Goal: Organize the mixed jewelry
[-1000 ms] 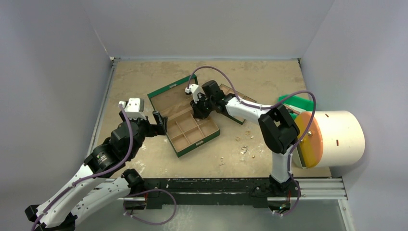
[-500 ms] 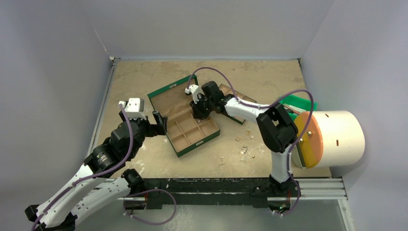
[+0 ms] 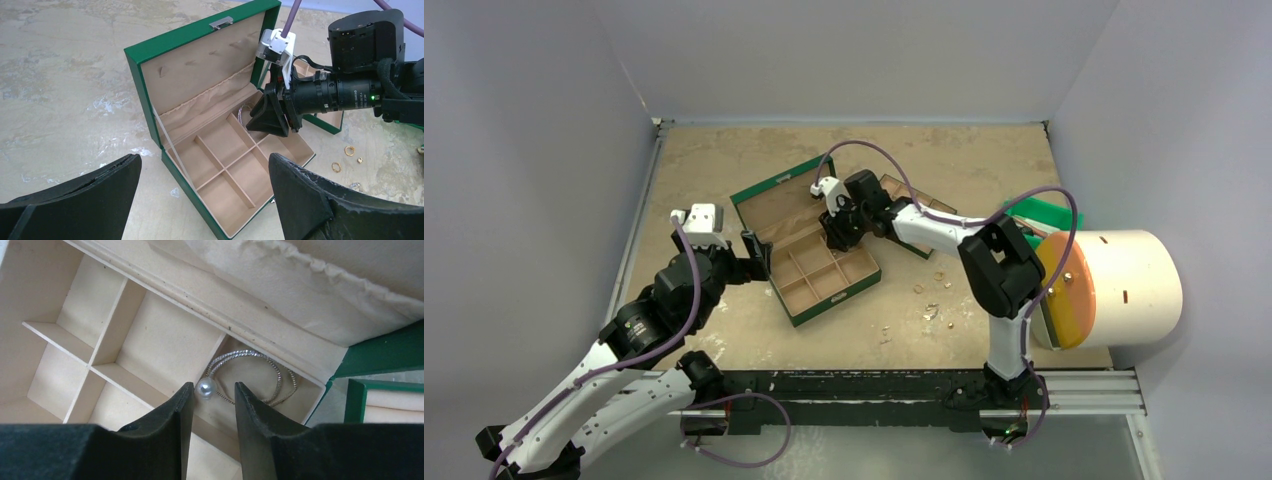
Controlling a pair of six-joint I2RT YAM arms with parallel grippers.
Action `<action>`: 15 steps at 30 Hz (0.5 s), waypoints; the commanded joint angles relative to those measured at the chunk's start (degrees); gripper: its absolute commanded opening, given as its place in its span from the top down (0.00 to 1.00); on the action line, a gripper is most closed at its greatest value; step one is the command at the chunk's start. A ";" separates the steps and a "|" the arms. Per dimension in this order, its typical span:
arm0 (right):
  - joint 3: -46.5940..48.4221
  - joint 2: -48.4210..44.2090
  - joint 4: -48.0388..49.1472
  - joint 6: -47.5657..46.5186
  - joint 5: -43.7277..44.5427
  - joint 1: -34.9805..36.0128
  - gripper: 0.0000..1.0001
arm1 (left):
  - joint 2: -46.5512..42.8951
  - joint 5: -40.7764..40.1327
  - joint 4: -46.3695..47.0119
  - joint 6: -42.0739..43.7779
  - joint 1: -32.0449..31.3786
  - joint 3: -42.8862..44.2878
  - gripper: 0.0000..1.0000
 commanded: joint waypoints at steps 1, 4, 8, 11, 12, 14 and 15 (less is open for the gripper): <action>-0.61 -4.58 1.17 0.86 1.23 -0.20 0.61 | -0.13 -0.56 1.11 0.71 -0.20 2.41 0.01; -1.41 -6.36 2.10 1.54 2.15 -0.20 0.60 | -0.05 -0.47 1.18 0.71 -0.21 2.46 0.01; -1.92 -8.15 2.96 3.77 4.30 -0.19 0.59 | -0.12 -0.27 1.28 0.71 -0.16 2.47 0.01; -2.00 -8.82 3.21 6.77 5.94 -0.11 0.67 | -0.09 -0.16 1.29 0.79 -0.21 2.46 0.01; -2.18 -8.98 4.56 7.75 6.98 -0.04 0.71 | -0.01 -0.17 1.29 0.78 -0.21 2.43 0.01; -2.79 -9.16 6.79 11.74 8.32 -0.11 0.82 | -0.06 -0.12 1.29 0.79 -0.21 2.43 0.01; -3.30 -9.13 8.00 13.00 8.65 0.04 0.85 | -0.10 -0.04 1.29 0.80 -0.20 2.43 0.01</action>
